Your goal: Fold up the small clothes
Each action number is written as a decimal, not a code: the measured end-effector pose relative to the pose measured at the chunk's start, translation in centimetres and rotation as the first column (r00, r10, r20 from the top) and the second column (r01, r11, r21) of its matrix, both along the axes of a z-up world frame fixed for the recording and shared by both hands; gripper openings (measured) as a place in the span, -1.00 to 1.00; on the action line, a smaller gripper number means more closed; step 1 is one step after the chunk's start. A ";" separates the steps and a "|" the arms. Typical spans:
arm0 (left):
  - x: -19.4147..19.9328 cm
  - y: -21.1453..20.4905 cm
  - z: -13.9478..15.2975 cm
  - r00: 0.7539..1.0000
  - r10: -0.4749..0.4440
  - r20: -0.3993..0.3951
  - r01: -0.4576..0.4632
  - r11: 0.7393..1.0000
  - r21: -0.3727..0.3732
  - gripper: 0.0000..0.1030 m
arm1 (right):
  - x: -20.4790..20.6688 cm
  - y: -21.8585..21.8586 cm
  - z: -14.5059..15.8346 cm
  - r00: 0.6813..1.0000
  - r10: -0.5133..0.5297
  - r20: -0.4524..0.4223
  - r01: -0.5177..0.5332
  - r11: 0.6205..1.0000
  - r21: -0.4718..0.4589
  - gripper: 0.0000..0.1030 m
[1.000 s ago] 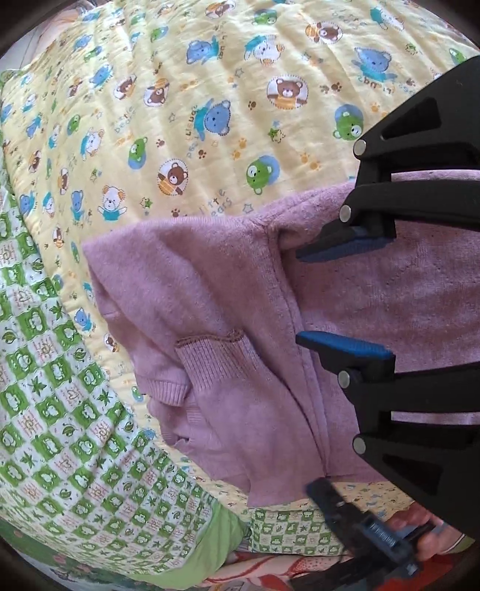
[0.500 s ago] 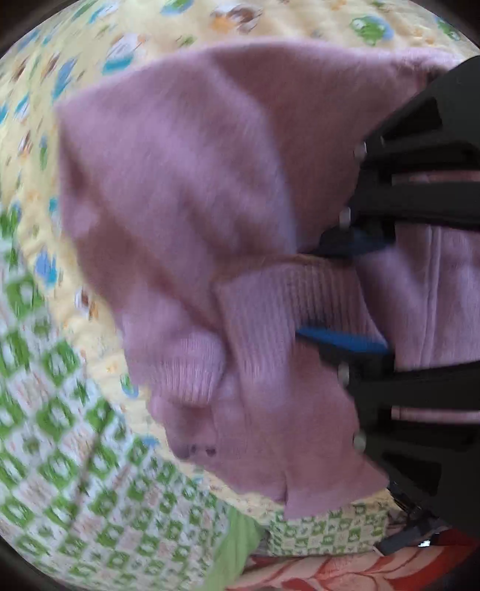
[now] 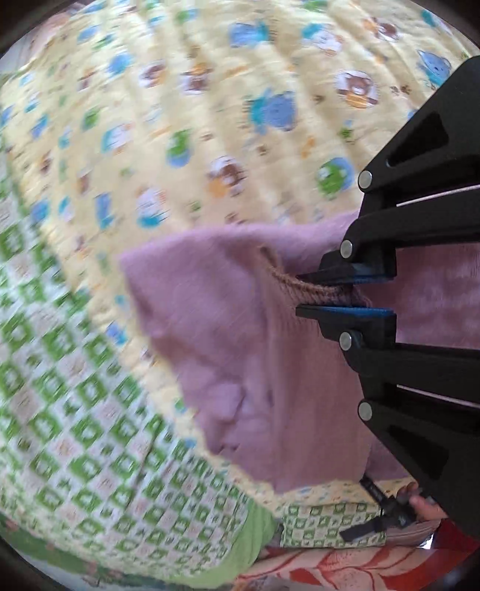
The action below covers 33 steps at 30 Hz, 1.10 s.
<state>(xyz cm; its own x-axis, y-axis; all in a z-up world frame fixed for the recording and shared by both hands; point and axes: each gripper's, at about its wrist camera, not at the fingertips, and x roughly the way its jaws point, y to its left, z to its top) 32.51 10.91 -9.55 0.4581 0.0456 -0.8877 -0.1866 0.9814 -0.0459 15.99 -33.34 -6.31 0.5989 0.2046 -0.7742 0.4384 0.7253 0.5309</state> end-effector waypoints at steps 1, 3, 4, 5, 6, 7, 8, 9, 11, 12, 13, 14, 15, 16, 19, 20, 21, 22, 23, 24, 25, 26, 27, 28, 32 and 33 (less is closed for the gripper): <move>-0.3 0.3 0.0 1.000 0.008 0.001 -0.008 1.000 -0.013 -0.20 | -0.2 0.0 -0.1 1.000 -0.003 0.004 0.003 1.000 0.002 -0.82; -0.5 0.9 -0.1 1.000 0.018 -0.003 -0.018 0.999 -0.029 -0.20 | -0.1 0.3 0.3 1.000 0.015 0.022 -0.014 1.000 -0.018 -0.82; -0.6 1.2 -0.2 1.000 0.025 -0.007 -0.025 0.999 -0.035 -0.20 | 0.0 0.5 0.4 0.999 0.023 0.025 -0.022 0.999 -0.025 -0.82; -0.7 1.6 -0.3 0.999 0.031 -0.009 -0.031 0.999 -0.040 -0.20 | 0.3 0.6 0.5 0.999 0.034 0.021 -0.034 0.999 -0.026 -0.82; -1.1 1.9 -0.2 0.999 0.040 -0.009 -0.041 0.998 -0.049 -0.20 | 0.8 0.8 0.5 0.999 0.045 0.020 -0.044 0.999 -0.023 -0.82; -1.3 2.2 -0.2 0.998 0.055 -0.009 -0.055 0.996 -0.064 -0.19 | 1.1 1.1 0.6 0.998 0.052 0.023 -0.051 0.998 -0.025 -0.82; -1.2 2.8 -0.4 0.998 0.066 -0.011 -0.067 0.995 -0.077 -0.19 | 1.5 1.5 1.0 0.998 0.059 0.035 -0.058 0.998 -0.037 -0.82; -1.3 3.3 -0.7 0.997 0.080 -0.013 -0.081 0.993 -0.091 -0.19 | 1.6 1.7 1.5 0.996 0.069 0.056 -0.067 0.997 -0.049 -0.82; -1.6 4.0 -1.0 0.995 0.103 -0.016 -0.104 0.988 -0.114 -0.18 | 1.9 2.3 2.6 0.991 0.090 0.100 -0.082 0.993 -0.081 -0.82; -1.5 4.2 -1.2 0.994 0.107 -0.015 -0.108 0.987 -0.119 -0.17 | 2.1 2.5 2.8 0.990 0.103 0.099 -0.092 0.990 -0.107 -0.82; -1.6 4.4 -1.2 0.994 0.110 -0.016 -0.112 0.986 -0.122 -0.16 | 2.3 2.6 2.6 0.991 0.112 0.079 -0.101 0.986 -0.132 -0.82; -1.7 4.4 -1.2 0.994 0.109 -0.019 -0.110 0.986 -0.123 -0.15 | 2.4 2.6 2.2 0.992 0.112 0.053 -0.104 0.984 -0.143 -0.82; -1.8 4.5 -1.2 0.995 0.101 -0.024 -0.103 0.987 -0.125 -0.14 | 2.5 2.4 1.4 0.994 0.110 0.013 -0.106 0.983 -0.150 -0.82; -2.3 4.3 -1.1 0.996 0.087 -0.029 -0.090 0.988 -0.125 -0.14 | 2.5 2.1 0.4 0.994 0.104 -0.030 -0.108 0.982 -0.153 -0.80; -3.3 4.5 -0.6 0.999 0.017 -0.043 -0.023 0.991 -0.131 -0.17 | 1.5 1.1 -1.2 0.992 0.090 -0.084 -0.100 0.988 -0.118 -0.72; -3.7 4.5 -0.1 0.999 -0.010 -0.044 0.004 0.990 -0.141 -0.17 | 1.2 0.9 -1.1 0.993 0.087 -0.079 -0.096 0.989 -0.115 -0.66; -4.2 4.5 0.3 0.998 -0.040 -0.041 0.034 0.988 -0.148 -0.17 | 0.8 0.7 -0.8 0.994 0.087 -0.073 -0.095 0.988 -0.120 -0.64; -4.6 4.5 1.0 0.996 -0.083 -0.031 0.077 0.985 -0.157 -0.17 | 0.7 0.5 -0.4 0.994 0.090 -0.067 -0.098 0.987 -0.127 -0.59; -4.7 4.3 1.9 0.991 -0.136 -0.010 0.133 0.978 -0.161 -0.17 | 0.6 0.4 0.0 0.994 0.093 -0.060 -0.100 0.985 -0.138 -0.50; -4.6 4.1 2.6 0.986 -0.168 0.003 0.166 0.974 -0.157 -0.17 | 0.8 0.3 0.5 0.994 0.097 -0.052 -0.104 0.984 -0.148 -0.44; -4.2 3.7 3.6 0.977 -0.213 0.021 0.214 0.966 -0.144 -0.15 | 1.4 0.0 1.1 0.993 0.111 -0.036 -0.115 0.981 -0.155 -0.34; -3.8 3.3 4.4 0.969 -0.244 0.035 0.246 0.960 -0.130 -0.13 | 2.0 -0.1 1.5 0.992 0.124 -0.022 -0.126 0.979 -0.159 -0.30; -3.1 2.8 5.3 0.962 -0.269 0.052 0.274 0.955 -0.116 -0.10 | 2.8 -0.3 2.0 0.990 0.140 -0.007 -0.139 0.976 -0.167 -0.30; -2.0 2.4 6.2 0.953 -0.293 0.073 0.299 0.948 -0.107 -0.06 | 3.9 -0.3 2.5 0.987 0.158 0.005 -0.155 0.972 -0.176 -0.30; 3.7 0.0 8.2 0.922 -0.371 0.113 0.381 0.920 -0.094 0.08 | 8.3 0.3 4.2 0.967 0.249 0.056 -0.230 0.946 -0.228 -0.30; 5.4 -0.6 8.4 0.910 -0.399 0.110 0.409 0.909 -0.078 0.13 | 9.7 0.4 4.4 0.959 0.276 0.062 -0.254 0.936 -0.242 -0.30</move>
<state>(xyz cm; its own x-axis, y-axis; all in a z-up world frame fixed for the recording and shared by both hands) 37.90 10.32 -1.20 0.4968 -0.2447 -0.8327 0.2344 0.9616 -0.1428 25.66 -32.92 -1.86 0.6188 0.1898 -0.7623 0.1700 0.9150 0.3659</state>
